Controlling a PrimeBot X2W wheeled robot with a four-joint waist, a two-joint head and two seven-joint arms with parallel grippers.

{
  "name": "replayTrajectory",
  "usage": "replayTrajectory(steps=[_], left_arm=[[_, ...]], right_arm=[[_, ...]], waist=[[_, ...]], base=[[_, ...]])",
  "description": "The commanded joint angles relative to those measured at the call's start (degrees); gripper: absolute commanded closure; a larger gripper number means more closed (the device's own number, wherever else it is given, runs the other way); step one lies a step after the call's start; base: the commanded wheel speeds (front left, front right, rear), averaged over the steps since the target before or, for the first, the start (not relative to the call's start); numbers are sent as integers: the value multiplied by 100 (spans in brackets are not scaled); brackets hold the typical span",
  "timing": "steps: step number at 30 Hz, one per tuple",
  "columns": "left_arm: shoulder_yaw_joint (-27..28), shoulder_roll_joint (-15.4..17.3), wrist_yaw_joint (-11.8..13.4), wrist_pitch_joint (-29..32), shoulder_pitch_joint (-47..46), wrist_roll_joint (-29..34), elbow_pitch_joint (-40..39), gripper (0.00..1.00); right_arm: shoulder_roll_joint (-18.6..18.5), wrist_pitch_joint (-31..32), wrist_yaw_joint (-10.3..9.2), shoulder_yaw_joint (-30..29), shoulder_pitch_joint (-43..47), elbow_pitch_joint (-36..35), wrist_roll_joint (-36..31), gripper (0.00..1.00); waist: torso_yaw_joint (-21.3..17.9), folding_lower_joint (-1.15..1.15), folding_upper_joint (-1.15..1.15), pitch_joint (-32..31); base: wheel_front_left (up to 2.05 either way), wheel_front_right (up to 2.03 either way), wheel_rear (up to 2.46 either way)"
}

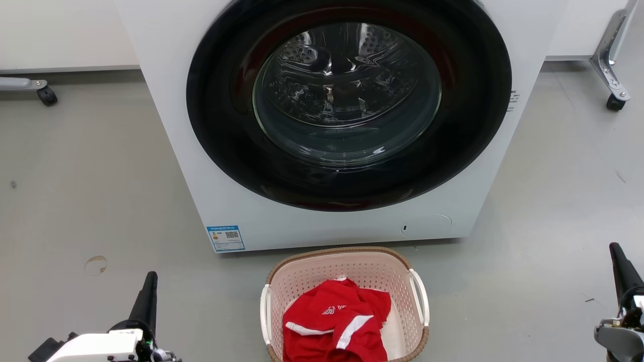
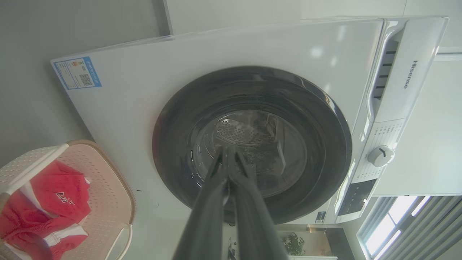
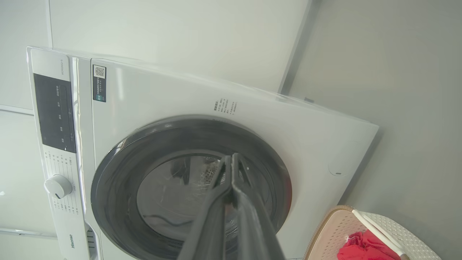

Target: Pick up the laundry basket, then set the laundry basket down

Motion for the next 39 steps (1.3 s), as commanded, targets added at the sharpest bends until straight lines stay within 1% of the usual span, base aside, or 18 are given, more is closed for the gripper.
replayTrajectory(steps=[1,5,39], left_arm=[[302,-11,-125,36,-387,-95,-80,100],[424,-111,-210,72,-413,-174,-25,100],[534,-190,-210,160,-420,-82,-17,100]], right_arm=[[-129,62,0,33,-372,-188,167,100],[-120,90,-1,-21,-388,-194,318,100],[-117,94,-1,-26,-389,-193,314,100]], waist=[[-11,0,0,5],[-30,0,0,12],[-30,0,0,11]], base=[[0,0,0],[0,0,0],[0,0,0]])
